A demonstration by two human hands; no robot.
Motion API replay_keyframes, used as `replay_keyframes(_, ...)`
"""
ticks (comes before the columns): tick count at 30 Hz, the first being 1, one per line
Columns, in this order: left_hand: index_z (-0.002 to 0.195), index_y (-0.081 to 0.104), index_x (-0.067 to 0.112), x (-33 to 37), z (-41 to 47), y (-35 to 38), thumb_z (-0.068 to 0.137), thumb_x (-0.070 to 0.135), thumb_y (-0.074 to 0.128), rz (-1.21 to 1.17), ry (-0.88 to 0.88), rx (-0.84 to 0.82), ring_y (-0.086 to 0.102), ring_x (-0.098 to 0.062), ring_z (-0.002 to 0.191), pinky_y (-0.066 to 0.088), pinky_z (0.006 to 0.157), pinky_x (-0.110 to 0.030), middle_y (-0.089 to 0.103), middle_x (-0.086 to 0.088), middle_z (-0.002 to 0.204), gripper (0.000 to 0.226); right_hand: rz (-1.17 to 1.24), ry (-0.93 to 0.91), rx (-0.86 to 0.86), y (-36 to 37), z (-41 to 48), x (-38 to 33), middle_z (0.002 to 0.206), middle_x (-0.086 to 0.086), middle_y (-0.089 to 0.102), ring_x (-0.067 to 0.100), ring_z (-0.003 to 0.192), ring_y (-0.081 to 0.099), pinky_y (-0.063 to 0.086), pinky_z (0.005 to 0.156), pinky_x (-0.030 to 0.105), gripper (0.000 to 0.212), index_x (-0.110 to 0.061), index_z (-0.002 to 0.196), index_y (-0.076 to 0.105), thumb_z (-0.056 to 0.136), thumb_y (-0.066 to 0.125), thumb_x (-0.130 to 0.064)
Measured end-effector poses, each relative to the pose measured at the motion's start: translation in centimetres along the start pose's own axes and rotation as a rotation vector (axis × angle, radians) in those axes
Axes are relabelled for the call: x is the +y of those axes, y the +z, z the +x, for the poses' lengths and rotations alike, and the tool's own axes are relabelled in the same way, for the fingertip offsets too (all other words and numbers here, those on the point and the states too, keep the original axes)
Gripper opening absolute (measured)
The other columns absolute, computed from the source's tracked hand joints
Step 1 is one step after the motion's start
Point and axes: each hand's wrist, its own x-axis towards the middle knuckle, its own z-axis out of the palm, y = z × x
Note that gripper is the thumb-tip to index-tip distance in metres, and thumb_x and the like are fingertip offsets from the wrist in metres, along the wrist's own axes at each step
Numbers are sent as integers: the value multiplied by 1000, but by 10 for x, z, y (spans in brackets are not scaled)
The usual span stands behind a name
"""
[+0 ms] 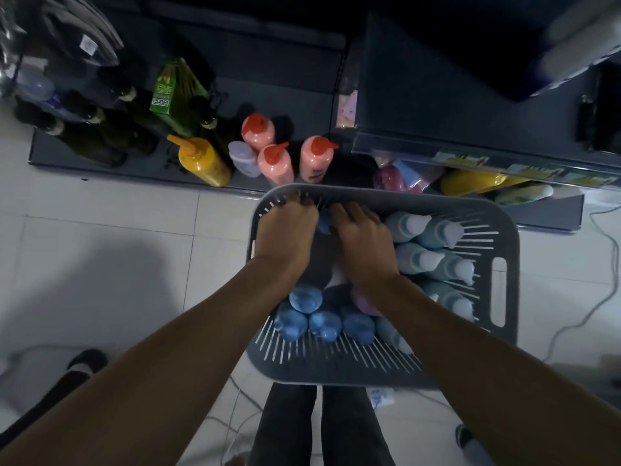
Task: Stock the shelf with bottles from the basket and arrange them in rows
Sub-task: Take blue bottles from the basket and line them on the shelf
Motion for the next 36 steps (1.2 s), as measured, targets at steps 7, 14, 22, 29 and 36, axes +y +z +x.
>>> replay_keyframes(7, 114, 66, 6, 1, -15, -20, 98, 7, 51, 5, 13, -2, 66, -37, 104, 51, 77, -42, 66, -16, 116, 22, 63, -10, 48, -26, -9, -4, 103, 14, 67, 36, 97, 64, 54, 73, 43, 25, -7, 102, 65, 77, 68, -1)
replay_keyframes(14, 109, 68, 7, 6, -48, -89, 92, 5, 60, -56, -22, 64, 67, -37, 101, 49, 72, -40, 68, -15, 109, 19, 63, 7, 136, -102, -33, -12, 90, 13, 67, 38, 76, 66, 43, 57, 35, 20, -10, 92, 66, 73, 73, -11)
replay_keyframes(22, 107, 66, 6, 15, -89, -205, 88, 0, 63, -63, 51, 202, 65, -39, 102, 39, 65, -38, 65, -17, 108, 20, 95, 14, 223, -230, -66, -16, 86, 3, 67, 31, 82, 63, 49, 66, 37, 15, -18, 90, 64, 76, 67, -24)
replay_keyframes(29, 95, 63, 9, 37, -135, -305, 82, -1, 68, -72, 185, 320, 65, -37, 97, 40, 64, -36, 63, -15, 102, 17, 14, 38, 311, -342, -101, -20, 89, 7, 68, 30, 84, 62, 50, 72, 40, 17, -15, 92, 65, 77, 66, -21)
replay_keyframes(36, 63, 36, 14, 65, -168, -365, 76, -3, 68, -25, 307, 421, 49, -31, 72, 41, 60, -36, 34, -4, 67, 39, -52, 93, 379, -412, -140, -11, 94, 7, 70, 28, 90, 64, 53, 75, 40, 22, -13, 99, 69, 78, 70, -21)
